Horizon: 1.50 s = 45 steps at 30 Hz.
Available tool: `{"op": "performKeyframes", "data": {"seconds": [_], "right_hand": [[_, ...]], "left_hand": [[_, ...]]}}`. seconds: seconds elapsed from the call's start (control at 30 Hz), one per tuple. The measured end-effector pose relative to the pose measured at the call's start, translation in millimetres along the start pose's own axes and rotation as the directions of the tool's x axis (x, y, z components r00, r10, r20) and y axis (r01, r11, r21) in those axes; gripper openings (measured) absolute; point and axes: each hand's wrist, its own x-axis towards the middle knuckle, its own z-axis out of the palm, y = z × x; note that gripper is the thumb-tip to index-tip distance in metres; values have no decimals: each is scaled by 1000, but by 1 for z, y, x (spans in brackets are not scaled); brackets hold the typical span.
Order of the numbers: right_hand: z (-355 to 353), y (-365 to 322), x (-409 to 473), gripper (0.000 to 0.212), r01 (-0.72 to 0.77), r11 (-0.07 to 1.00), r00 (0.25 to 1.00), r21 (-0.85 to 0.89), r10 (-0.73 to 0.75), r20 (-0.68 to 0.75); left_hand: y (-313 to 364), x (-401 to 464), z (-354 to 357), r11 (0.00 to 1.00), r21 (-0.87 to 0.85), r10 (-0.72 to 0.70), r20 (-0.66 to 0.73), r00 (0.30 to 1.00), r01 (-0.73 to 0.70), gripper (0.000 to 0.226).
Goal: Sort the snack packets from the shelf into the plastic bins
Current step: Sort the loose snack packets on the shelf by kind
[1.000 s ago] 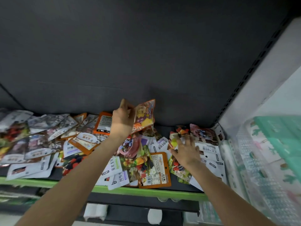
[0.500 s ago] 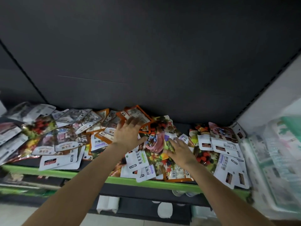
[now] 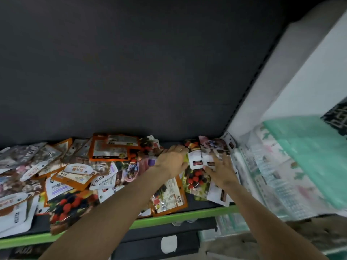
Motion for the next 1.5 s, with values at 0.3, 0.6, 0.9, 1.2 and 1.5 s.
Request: {"op": "performKeyframes", "data": {"seconds": [0.3, 0.6, 0.9, 1.2, 1.5], "right_hand": [[4, 15, 11, 81, 107, 981, 994, -164, -109, -2], [9, 10, 23, 92, 186, 970, 980, -154, -172, 103], [16, 2, 10, 76, 407, 884, 892, 230, -439, 107], [5, 38, 27, 68, 134, 991, 991, -5, -134, 9], [5, 38, 20, 82, 231, 968, 968, 94, -239, 83]], "left_hand": [[-24, 22, 35, 966, 230, -183, 280, 942, 119, 95], [-47, -1, 36, 897, 438, -183, 253, 950, 56, 71], [-7, 10, 30, 961, -266, -111, -141, 984, 71, 50], [-7, 38, 45, 991, 7, -132, 204, 970, 133, 90], [-36, 25, 32, 957, -79, -281, -39, 959, 278, 64]]}}
